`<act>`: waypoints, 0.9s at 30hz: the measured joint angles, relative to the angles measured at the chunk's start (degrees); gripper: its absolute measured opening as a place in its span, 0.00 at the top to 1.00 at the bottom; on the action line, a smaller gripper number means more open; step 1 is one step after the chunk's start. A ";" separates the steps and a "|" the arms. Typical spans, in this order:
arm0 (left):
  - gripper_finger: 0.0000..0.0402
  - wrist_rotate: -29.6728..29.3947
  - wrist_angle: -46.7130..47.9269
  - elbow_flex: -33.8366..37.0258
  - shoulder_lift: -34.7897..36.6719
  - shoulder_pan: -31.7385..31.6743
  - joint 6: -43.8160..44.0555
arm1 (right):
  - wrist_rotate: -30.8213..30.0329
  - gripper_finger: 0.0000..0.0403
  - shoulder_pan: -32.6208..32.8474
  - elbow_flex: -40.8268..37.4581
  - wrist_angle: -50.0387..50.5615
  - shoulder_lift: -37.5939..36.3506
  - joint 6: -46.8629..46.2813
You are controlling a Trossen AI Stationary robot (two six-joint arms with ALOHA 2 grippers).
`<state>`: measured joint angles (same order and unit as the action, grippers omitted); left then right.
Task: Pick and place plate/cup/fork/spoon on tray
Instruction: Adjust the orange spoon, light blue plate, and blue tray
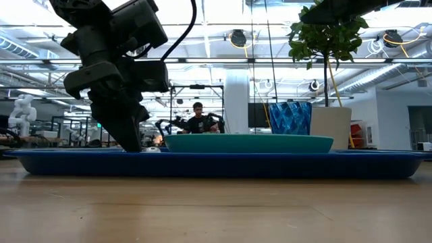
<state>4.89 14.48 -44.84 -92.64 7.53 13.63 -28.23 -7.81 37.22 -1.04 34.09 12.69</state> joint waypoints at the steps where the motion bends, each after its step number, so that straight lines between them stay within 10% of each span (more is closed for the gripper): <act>1: 1.00 0.00 0.00 0.00 0.00 0.00 0.00 | 0.00 0.74 0.00 -0.01 0.00 0.00 0.00; 27: 1.00 -6.83 4.50 -3.11 8.99 -1.31 -6.65 | 0.00 0.74 0.00 0.01 0.39 0.04 -1.56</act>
<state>-1.94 18.98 -47.95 -83.65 6.22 6.98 -28.23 -7.81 37.23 -0.64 34.13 11.13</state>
